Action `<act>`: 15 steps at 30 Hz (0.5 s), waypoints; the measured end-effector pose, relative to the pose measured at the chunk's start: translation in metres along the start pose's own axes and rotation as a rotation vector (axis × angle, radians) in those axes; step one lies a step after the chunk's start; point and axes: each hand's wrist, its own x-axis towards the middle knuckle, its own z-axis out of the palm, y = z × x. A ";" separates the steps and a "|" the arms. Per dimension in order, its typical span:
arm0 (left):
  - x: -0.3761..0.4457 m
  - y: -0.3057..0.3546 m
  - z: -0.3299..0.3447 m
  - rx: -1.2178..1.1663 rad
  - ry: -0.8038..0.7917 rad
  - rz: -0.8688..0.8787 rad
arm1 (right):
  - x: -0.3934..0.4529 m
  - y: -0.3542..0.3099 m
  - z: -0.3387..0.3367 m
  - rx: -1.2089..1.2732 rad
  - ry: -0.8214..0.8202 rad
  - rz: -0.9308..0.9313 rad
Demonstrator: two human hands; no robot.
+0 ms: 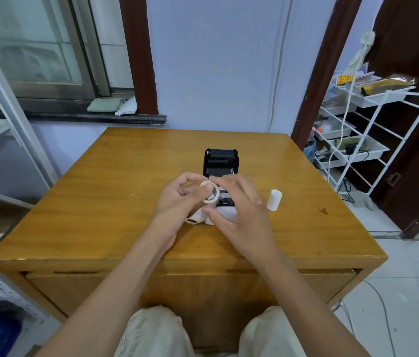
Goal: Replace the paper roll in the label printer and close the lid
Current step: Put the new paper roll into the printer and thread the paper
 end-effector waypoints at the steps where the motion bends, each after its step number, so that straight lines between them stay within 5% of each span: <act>1: -0.001 0.000 0.001 0.012 -0.014 0.011 | 0.001 0.001 0.000 -0.011 0.005 0.000; 15: 0.000 0.001 0.003 0.032 -0.034 0.001 | -0.003 0.003 0.000 -0.066 0.162 -0.025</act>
